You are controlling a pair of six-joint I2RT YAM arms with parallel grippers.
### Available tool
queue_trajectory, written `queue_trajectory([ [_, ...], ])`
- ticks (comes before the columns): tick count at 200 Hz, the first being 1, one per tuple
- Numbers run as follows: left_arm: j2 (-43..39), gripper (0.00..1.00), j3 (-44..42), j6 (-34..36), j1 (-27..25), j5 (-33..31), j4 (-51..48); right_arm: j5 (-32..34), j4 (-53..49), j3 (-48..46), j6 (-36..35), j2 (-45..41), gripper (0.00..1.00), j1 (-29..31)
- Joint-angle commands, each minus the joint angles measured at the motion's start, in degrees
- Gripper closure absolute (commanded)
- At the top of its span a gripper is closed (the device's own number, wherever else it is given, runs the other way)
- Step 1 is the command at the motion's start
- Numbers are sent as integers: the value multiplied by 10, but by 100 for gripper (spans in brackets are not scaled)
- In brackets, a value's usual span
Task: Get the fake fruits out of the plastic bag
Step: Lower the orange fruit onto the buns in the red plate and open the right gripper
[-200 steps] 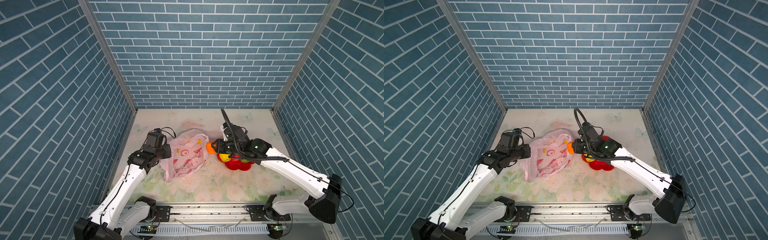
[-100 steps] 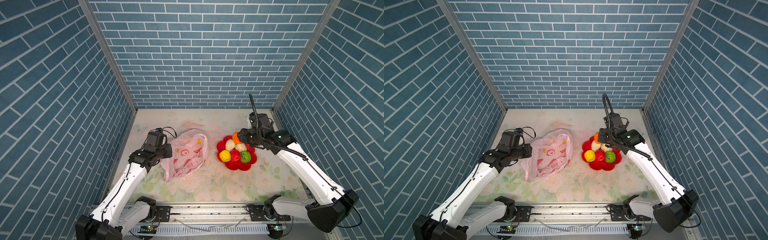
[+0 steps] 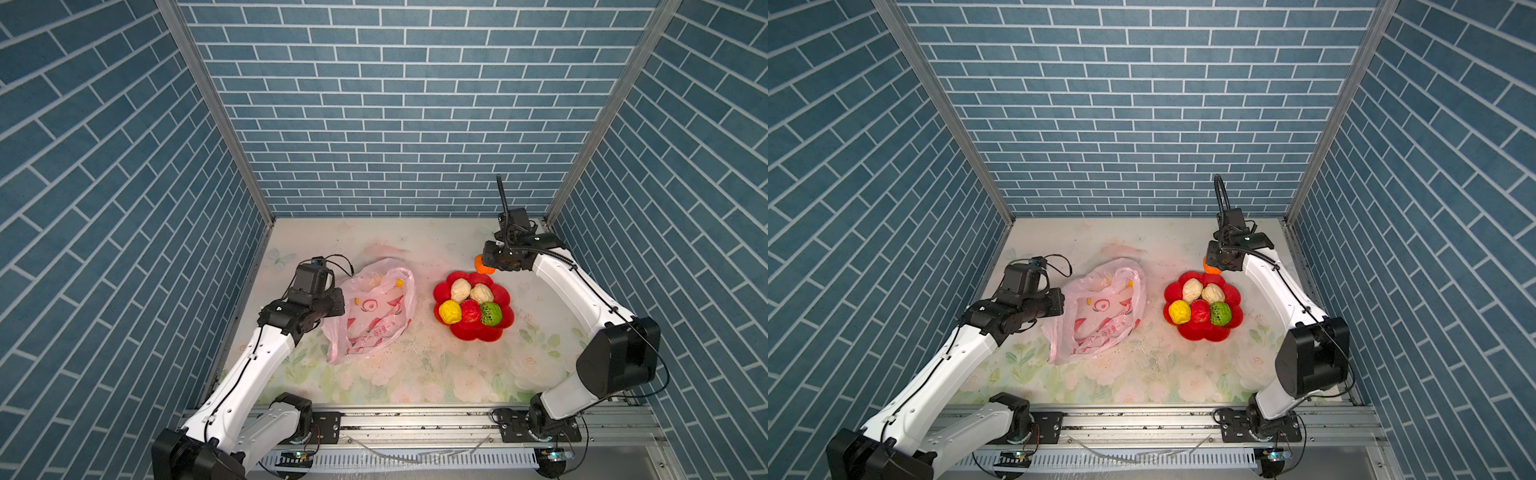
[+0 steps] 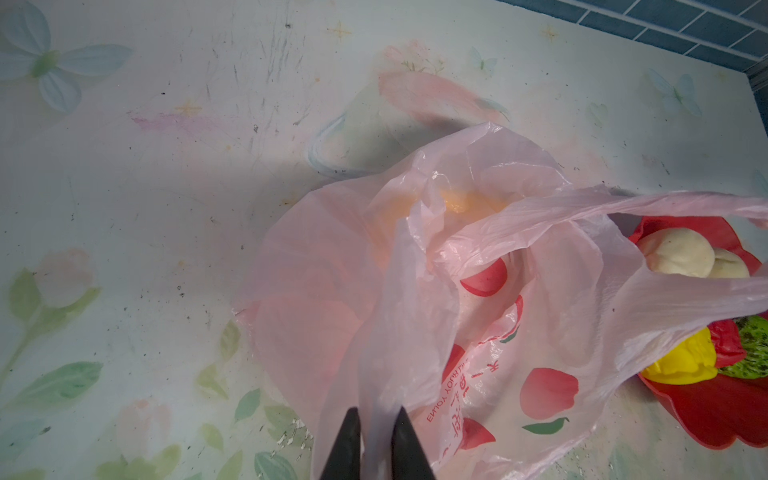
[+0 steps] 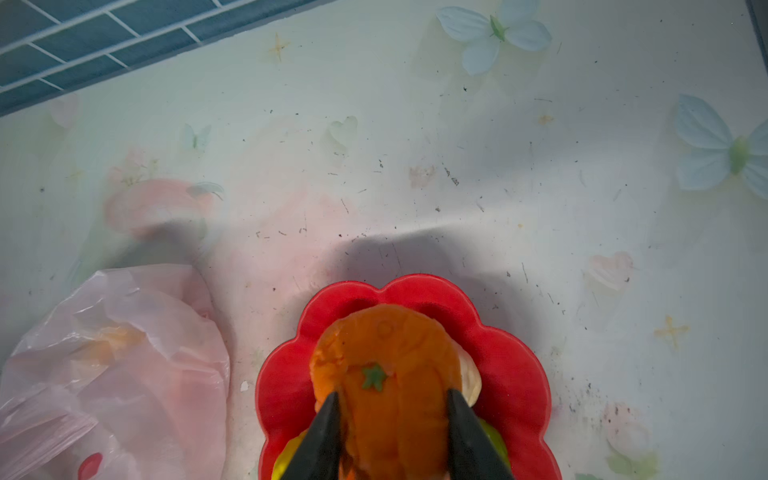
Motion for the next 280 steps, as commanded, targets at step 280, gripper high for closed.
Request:
queue_trajectory([
  [280,12,84,-7,7,15,16,17,-38,75,-53,-22,75,100,-18],
])
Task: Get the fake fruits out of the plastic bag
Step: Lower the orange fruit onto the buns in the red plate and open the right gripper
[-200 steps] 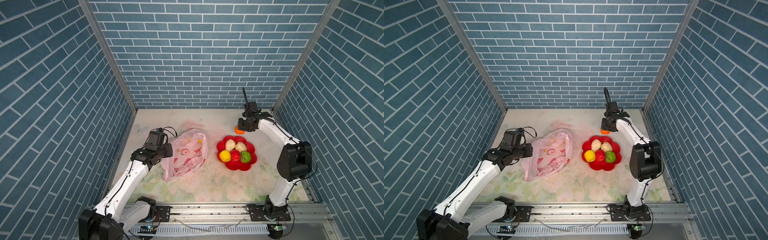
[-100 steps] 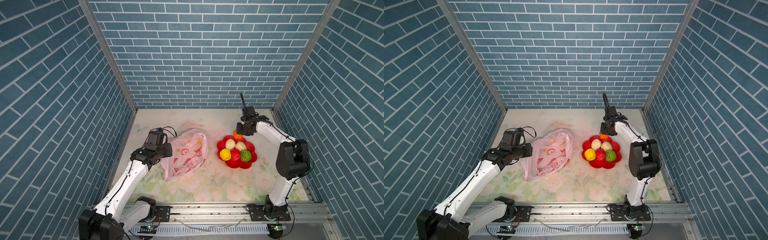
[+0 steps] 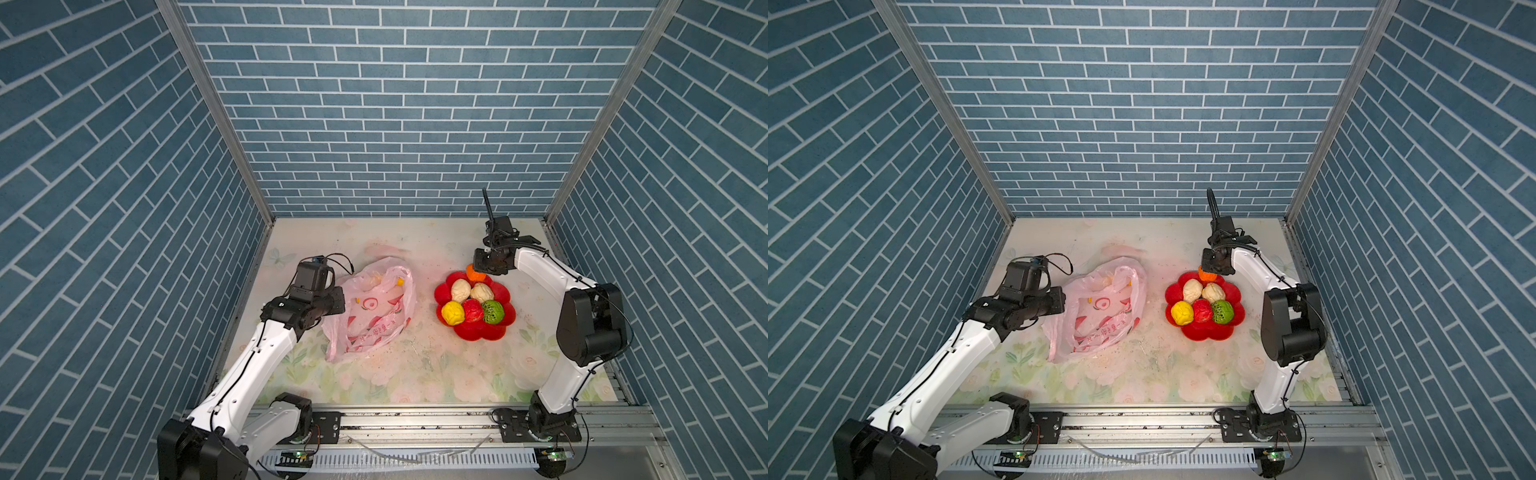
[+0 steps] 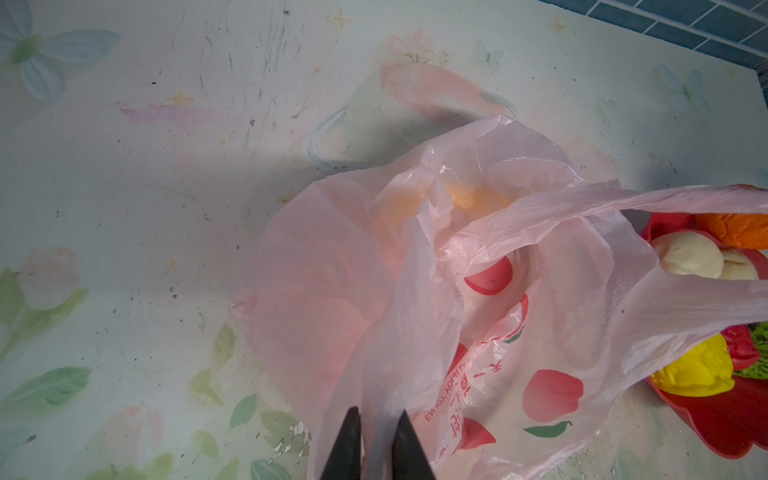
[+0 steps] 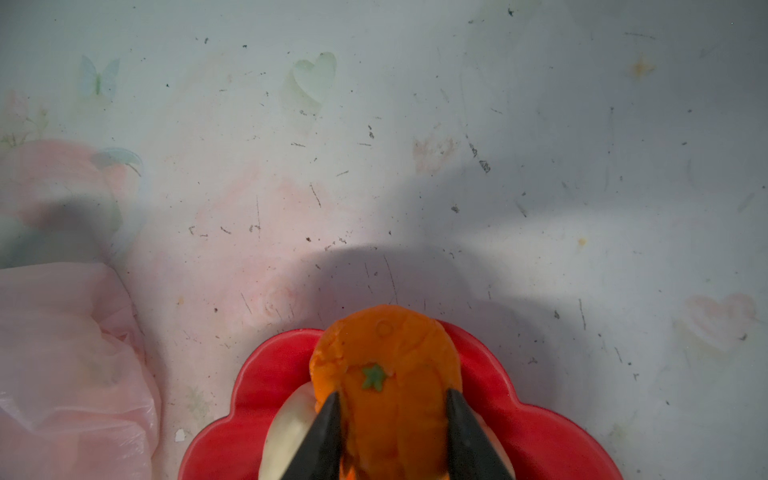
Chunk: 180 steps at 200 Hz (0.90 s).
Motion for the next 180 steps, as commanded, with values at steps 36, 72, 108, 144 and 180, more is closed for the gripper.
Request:
queue_trajectory([
  [36,-7,84,-8,4,4,10,9,1,4,-46,18,-44,100,1],
  [72,-5,83,-9,4,4,15,12,3,8,-63,22,-51,100,5],
  [108,-7,83,-10,4,4,16,11,5,14,-69,25,-45,92,8],
  [144,-8,83,-6,4,4,14,8,6,18,-65,26,-35,84,7],
  [180,-8,83,-6,5,4,13,7,6,19,-62,28,-32,74,8],
])
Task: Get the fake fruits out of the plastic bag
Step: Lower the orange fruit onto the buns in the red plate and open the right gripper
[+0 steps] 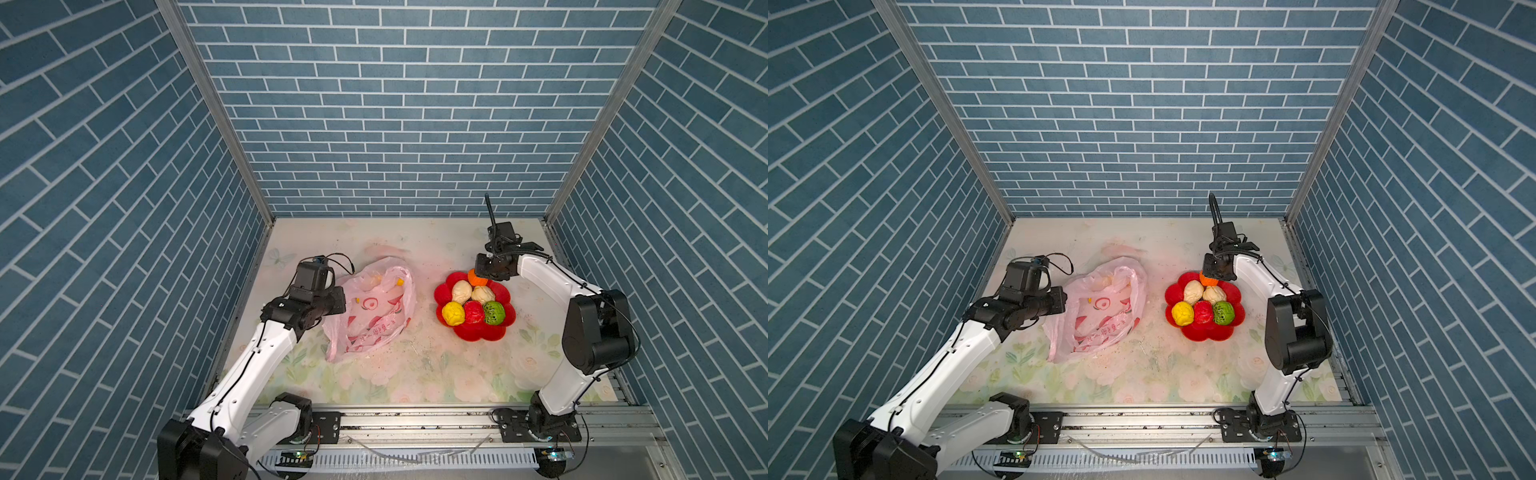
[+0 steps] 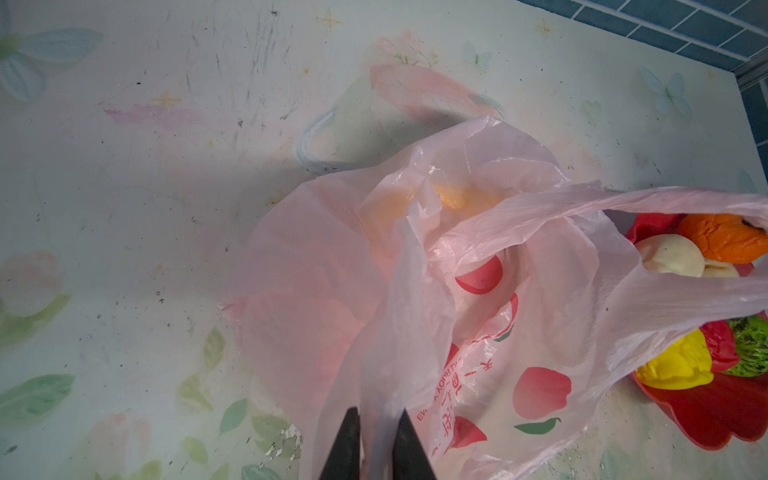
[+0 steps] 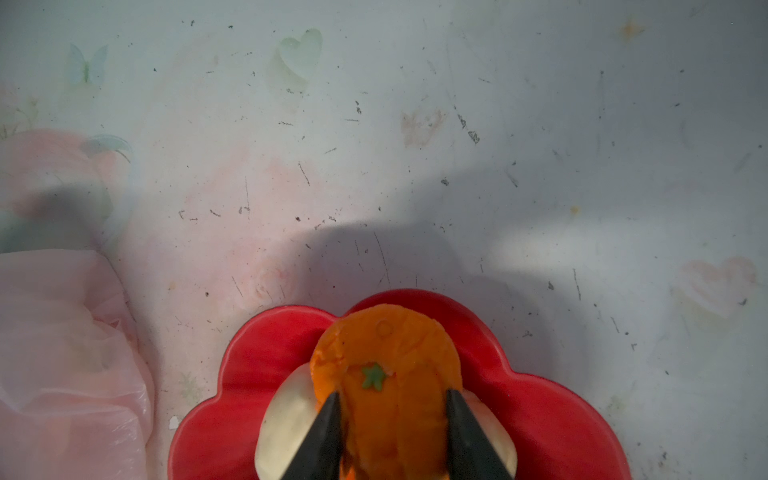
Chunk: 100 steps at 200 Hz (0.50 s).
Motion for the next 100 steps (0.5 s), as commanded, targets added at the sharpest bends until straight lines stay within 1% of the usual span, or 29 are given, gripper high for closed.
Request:
queue_trajectory([
  [1,-7,83,-3,4,4,0,-2,4,-1,-10,13,1,73,3],
  [52,-11,83,-1,4,4,2,-2,4,-2,-10,14,-3,56,5],
  [100,-17,83,1,5,4,3,-6,8,-3,-10,16,-7,47,9],
])
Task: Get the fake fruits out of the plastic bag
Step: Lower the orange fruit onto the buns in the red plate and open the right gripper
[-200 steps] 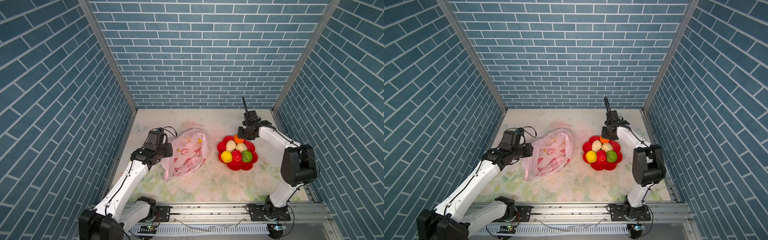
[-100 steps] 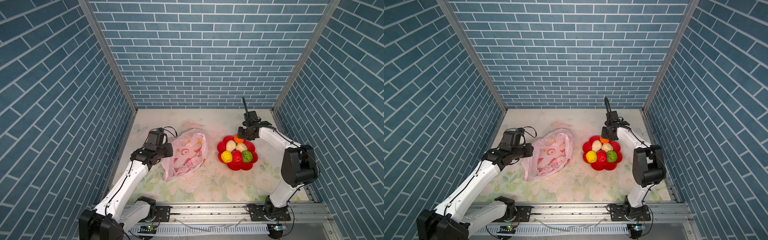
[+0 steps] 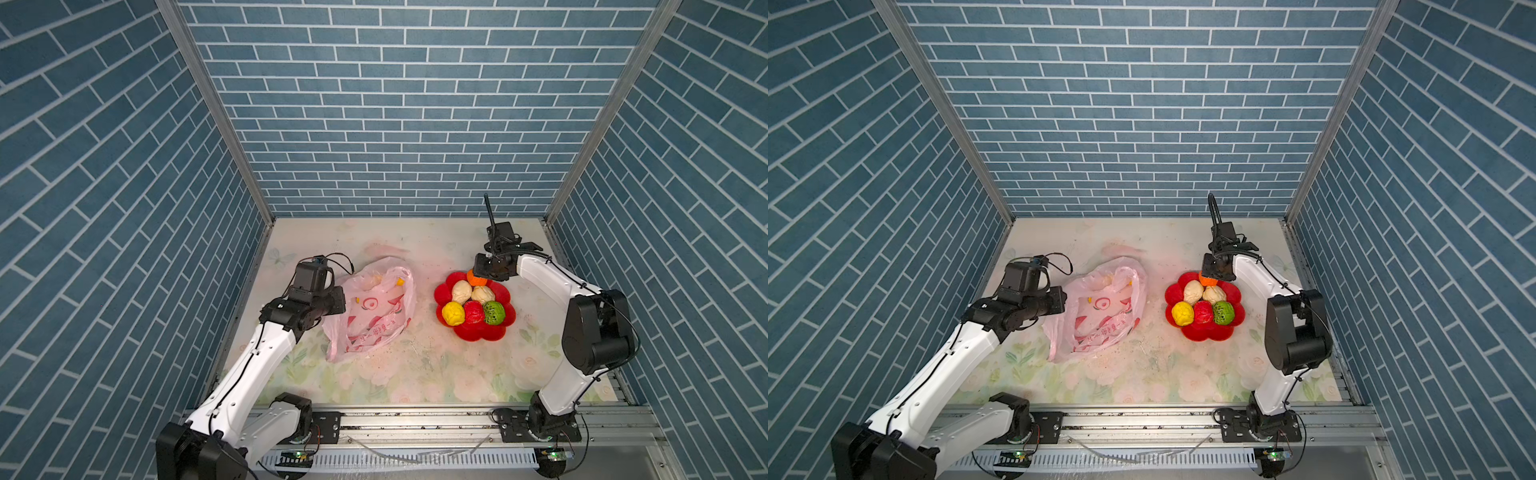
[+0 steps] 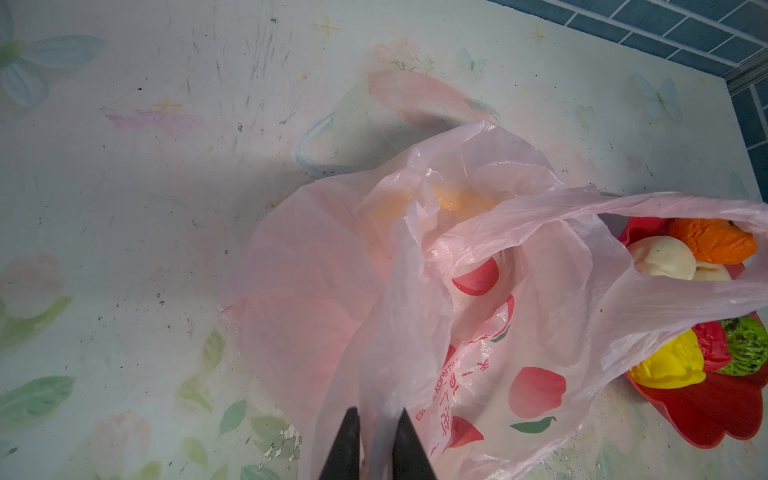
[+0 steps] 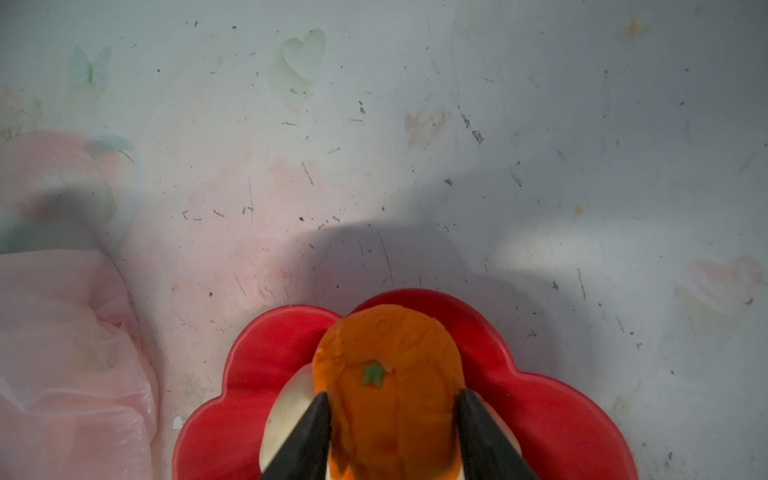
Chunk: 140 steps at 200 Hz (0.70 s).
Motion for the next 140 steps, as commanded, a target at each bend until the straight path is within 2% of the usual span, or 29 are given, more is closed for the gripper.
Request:
queue_trajectory([
  [1,-9,83,1,5,4,2,-6,8,-5,-10,11,-7,47,5],
  [78,-15,82,11,8,4,8,-15,28,-18,-5,11,-43,41,13],
  [140,6,78,21,11,4,27,-25,68,-36,-39,19,-146,41,33],
])
